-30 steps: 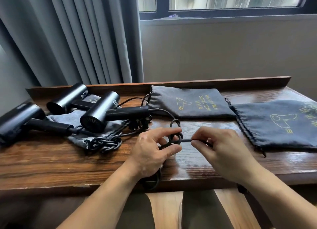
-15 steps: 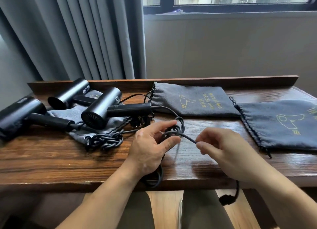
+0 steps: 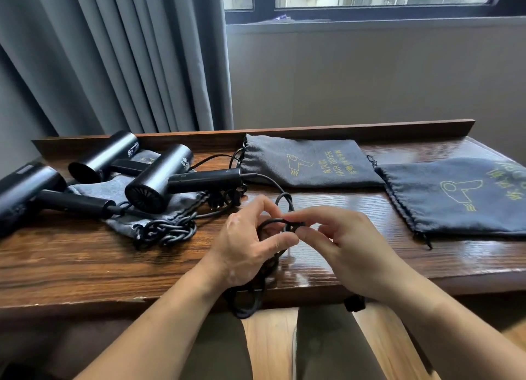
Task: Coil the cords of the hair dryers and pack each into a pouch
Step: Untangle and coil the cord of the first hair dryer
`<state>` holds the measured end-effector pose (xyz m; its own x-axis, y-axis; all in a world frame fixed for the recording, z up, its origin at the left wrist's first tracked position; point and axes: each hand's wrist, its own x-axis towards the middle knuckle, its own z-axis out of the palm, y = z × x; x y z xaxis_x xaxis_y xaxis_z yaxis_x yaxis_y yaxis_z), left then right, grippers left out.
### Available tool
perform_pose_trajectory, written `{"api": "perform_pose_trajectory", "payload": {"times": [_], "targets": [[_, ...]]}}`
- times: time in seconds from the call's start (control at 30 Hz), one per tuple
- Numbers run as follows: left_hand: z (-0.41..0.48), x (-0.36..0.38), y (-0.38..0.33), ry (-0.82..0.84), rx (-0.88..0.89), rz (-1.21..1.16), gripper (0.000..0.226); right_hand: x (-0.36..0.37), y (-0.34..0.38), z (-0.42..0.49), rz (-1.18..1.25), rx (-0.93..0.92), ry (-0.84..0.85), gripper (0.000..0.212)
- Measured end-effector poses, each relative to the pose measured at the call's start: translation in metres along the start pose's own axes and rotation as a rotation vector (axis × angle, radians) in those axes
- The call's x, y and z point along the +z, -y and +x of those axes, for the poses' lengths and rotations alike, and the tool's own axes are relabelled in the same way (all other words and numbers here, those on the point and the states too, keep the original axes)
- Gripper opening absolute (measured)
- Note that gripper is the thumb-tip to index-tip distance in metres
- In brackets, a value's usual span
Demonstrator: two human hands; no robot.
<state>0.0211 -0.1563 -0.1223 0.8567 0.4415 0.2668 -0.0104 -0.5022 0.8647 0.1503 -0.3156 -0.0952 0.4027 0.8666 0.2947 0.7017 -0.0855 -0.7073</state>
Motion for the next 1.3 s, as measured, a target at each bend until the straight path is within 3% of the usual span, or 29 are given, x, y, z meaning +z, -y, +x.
{"api": "perform_pose_trajectory", "payload": {"times": [0.13,0.23,0.33,0.43,0.53,0.6,0.7,0.8,1.0,1.13,1.3], "targets": [[0.004,0.001,-0.002,0.056,0.071,0.069,0.040,0.001,0.000,0.002,-0.110,-0.027,-0.003,0.006],[0.007,0.001,-0.005,-0.026,0.089,-0.023,0.029,-0.006,0.001,0.002,-0.172,0.009,0.113,0.005],[0.008,0.003,-0.006,-0.214,0.021,-0.251,0.042,-0.013,0.004,-0.001,0.033,0.132,0.237,0.009],[0.006,0.005,-0.013,-0.279,-0.093,-0.440,0.026,-0.017,0.004,-0.006,0.168,0.190,0.232,0.014],[-0.002,-0.005,-0.025,-0.125,-0.048,-0.186,0.007,-0.018,0.007,-0.011,0.156,0.208,0.244,0.015],[-0.002,-0.012,-0.031,0.059,0.055,0.151,0.017,-0.017,0.008,-0.015,0.156,0.244,0.259,0.017],[0.005,-0.010,-0.033,0.192,0.252,0.583,0.018,-0.012,0.009,-0.019,0.250,0.338,0.265,0.018],[0.007,0.000,-0.032,0.273,0.334,0.643,0.023,-0.006,0.008,-0.028,0.470,0.492,0.281,0.019],[0.004,0.005,-0.033,0.283,0.333,0.444,0.017,-0.017,0.015,-0.039,0.515,0.532,0.298,0.021],[0.006,-0.007,-0.038,0.063,0.171,0.250,0.015,-0.036,0.031,-0.035,0.401,0.433,0.317,0.014],[0.009,-0.016,-0.046,-0.188,-0.158,-0.209,0.024,-0.057,0.036,-0.020,0.298,0.284,0.289,0.007]]}}
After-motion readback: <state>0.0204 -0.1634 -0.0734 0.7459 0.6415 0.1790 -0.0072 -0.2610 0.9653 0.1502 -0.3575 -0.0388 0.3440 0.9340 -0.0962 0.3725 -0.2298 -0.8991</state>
